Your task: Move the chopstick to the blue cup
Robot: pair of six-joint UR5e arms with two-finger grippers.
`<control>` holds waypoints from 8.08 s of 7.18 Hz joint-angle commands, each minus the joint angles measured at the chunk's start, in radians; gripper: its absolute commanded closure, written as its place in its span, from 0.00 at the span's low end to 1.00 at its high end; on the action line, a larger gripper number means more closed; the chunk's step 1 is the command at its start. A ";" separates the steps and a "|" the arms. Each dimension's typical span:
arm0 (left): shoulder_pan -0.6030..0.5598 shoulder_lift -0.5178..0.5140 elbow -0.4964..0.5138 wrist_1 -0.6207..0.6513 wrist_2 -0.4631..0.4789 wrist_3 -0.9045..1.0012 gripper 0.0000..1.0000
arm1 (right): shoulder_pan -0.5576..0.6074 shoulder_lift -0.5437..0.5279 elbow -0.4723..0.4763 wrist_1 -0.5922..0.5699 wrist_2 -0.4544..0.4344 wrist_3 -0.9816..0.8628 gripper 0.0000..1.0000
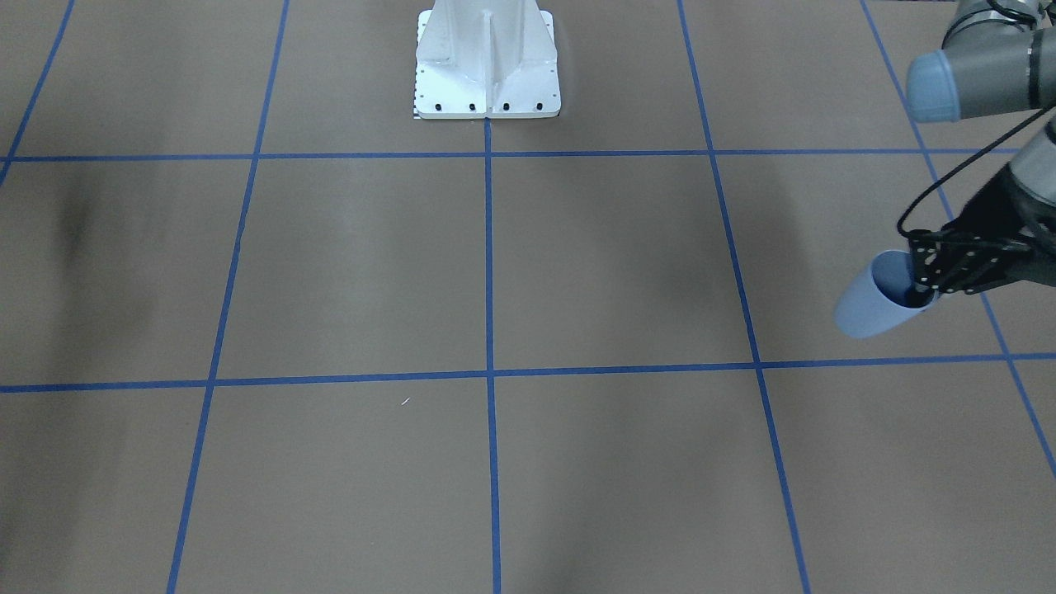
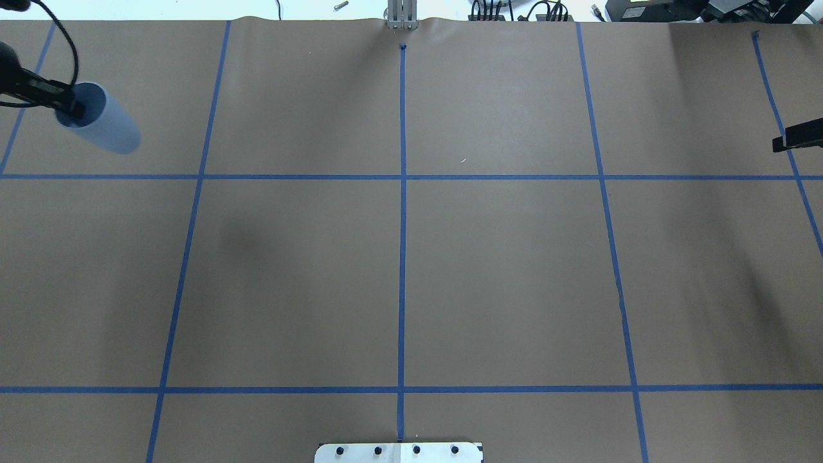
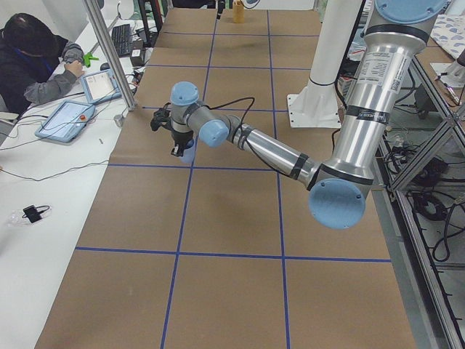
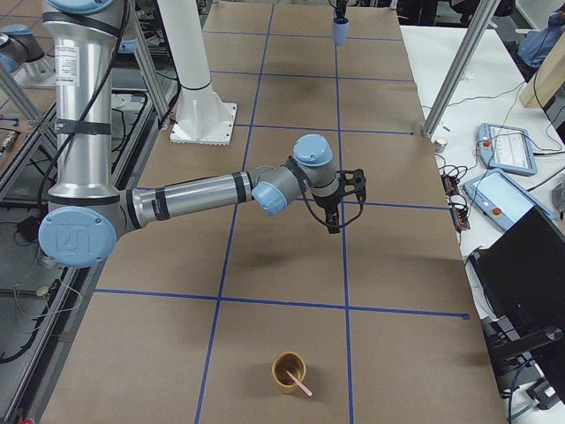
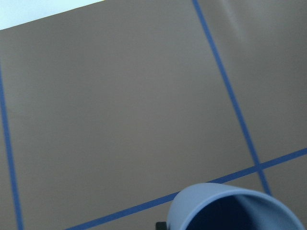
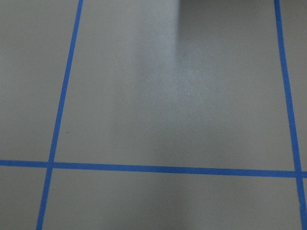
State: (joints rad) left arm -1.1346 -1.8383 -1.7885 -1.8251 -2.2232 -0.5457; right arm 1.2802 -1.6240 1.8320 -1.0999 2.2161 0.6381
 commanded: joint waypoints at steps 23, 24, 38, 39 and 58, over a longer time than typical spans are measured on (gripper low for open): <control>-0.139 -0.265 0.139 0.380 0.021 0.625 0.01 | 0.082 -0.085 -0.009 -0.011 0.030 -0.148 0.00; -0.256 -0.265 0.235 0.410 -0.045 0.791 0.01 | 0.124 -0.091 -0.013 -0.065 0.031 -0.238 0.00; -0.425 0.174 0.178 0.265 -0.079 0.819 0.01 | 0.574 -0.165 -0.422 0.129 -0.076 -0.278 0.04; -0.425 0.180 0.176 0.264 -0.079 0.819 0.01 | 0.574 -0.118 -0.459 0.129 -0.079 -0.244 0.07; -0.424 0.180 0.152 0.270 -0.078 0.817 0.01 | 0.536 -0.028 -0.550 0.152 -0.079 -0.071 0.86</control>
State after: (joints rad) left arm -1.5585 -1.6583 -1.6364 -1.5555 -2.3010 0.2715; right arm 1.8163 -1.6528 1.2775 -0.9494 2.1359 0.5645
